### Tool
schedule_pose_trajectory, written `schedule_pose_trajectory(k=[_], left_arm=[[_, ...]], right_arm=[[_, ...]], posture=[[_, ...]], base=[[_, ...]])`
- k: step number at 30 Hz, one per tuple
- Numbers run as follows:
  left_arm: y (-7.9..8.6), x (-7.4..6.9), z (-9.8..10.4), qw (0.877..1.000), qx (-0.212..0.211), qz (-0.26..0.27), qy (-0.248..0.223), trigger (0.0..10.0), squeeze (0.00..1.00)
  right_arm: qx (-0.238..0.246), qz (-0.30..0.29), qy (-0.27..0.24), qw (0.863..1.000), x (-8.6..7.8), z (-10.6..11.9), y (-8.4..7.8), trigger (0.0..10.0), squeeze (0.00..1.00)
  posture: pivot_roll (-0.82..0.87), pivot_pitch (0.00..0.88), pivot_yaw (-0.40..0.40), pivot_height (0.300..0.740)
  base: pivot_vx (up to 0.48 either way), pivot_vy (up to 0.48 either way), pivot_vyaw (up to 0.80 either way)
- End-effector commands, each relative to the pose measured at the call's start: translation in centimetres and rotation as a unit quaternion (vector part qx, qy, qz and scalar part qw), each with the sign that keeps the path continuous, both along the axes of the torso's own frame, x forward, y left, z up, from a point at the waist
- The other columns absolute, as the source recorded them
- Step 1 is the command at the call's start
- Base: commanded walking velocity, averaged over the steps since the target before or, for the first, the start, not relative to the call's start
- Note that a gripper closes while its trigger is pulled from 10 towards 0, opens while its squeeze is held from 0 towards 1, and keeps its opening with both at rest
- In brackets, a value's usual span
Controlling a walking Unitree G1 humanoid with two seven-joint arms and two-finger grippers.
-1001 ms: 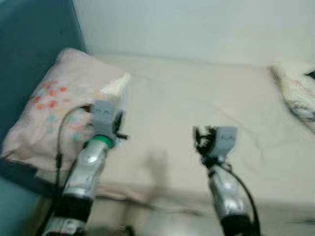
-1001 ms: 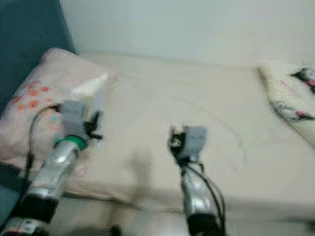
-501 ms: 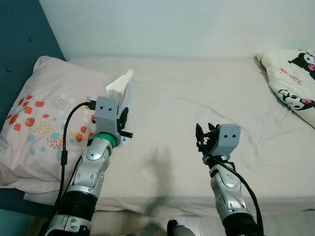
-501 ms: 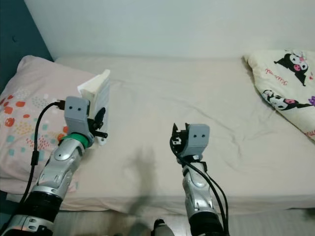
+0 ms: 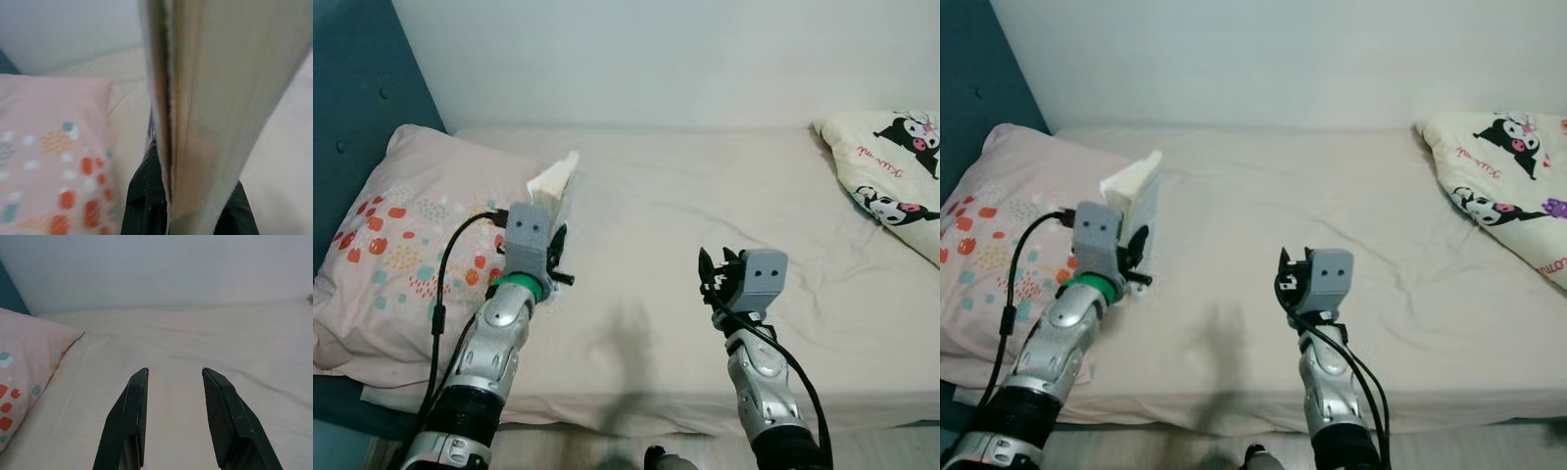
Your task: Clean up the room
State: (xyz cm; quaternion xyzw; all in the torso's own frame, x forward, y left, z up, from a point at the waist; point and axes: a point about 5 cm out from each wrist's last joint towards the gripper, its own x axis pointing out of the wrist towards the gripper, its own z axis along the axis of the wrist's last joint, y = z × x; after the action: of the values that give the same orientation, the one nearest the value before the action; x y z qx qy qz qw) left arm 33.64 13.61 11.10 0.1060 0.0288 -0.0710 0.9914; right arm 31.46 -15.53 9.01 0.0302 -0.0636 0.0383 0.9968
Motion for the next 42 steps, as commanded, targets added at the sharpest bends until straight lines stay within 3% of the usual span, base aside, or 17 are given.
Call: schedule_pose_trajectory(k=[1,7,12,25,42], left_arm=[[0.5,-0.2,-0.7,0.999,0.046,0.012,0.001,10.0,0.0],[1.4,-0.5,-1.9,0.995,0.101,0.024,0.004,10.0,0.0],[0.7,-1.0,-1.9,0.99,0.136,-0.006,-0.041,10.0,0.0],[-0.9,-0.8,-1.2,0.987,0.14,-0.03,-0.075,10.0,0.0],[-1.8,-0.7,-1.0,0.982,0.151,-0.057,-0.099,10.0,0.0]], right_arm=[[0.006,-0.003,0.02,1.0,-0.4,-0.9,-0.1,10.0,0.0],[0.007,-0.003,0.021,1.0,-0.4,-1.0,-0.2,10.0,0.0],[0.007,-0.002,0.021,1.0,-0.4,-1.0,-0.2,10.0,0.0],[0.009,-0.005,0.024,1.0,-0.4,-1.0,-0.3,10.0,0.0],[0.043,-0.022,0.032,0.998,-0.8,-1.3,-0.7,10.0,0.0]], posture=[[-0.02,0.059,0.073,0.7],[-0.02,0.062,0.071,0.675],[-0.02,0.064,0.071,0.65],[-0.03,0.062,0.074,0.6],[-0.03,0.073,0.097,0.6]], base=[[0.0,0.0,0.0],[0.0,0.0,0.0],[0.0,0.0,0.0],[0.0,0.0,0.0],[0.0,0.0,0.0]])
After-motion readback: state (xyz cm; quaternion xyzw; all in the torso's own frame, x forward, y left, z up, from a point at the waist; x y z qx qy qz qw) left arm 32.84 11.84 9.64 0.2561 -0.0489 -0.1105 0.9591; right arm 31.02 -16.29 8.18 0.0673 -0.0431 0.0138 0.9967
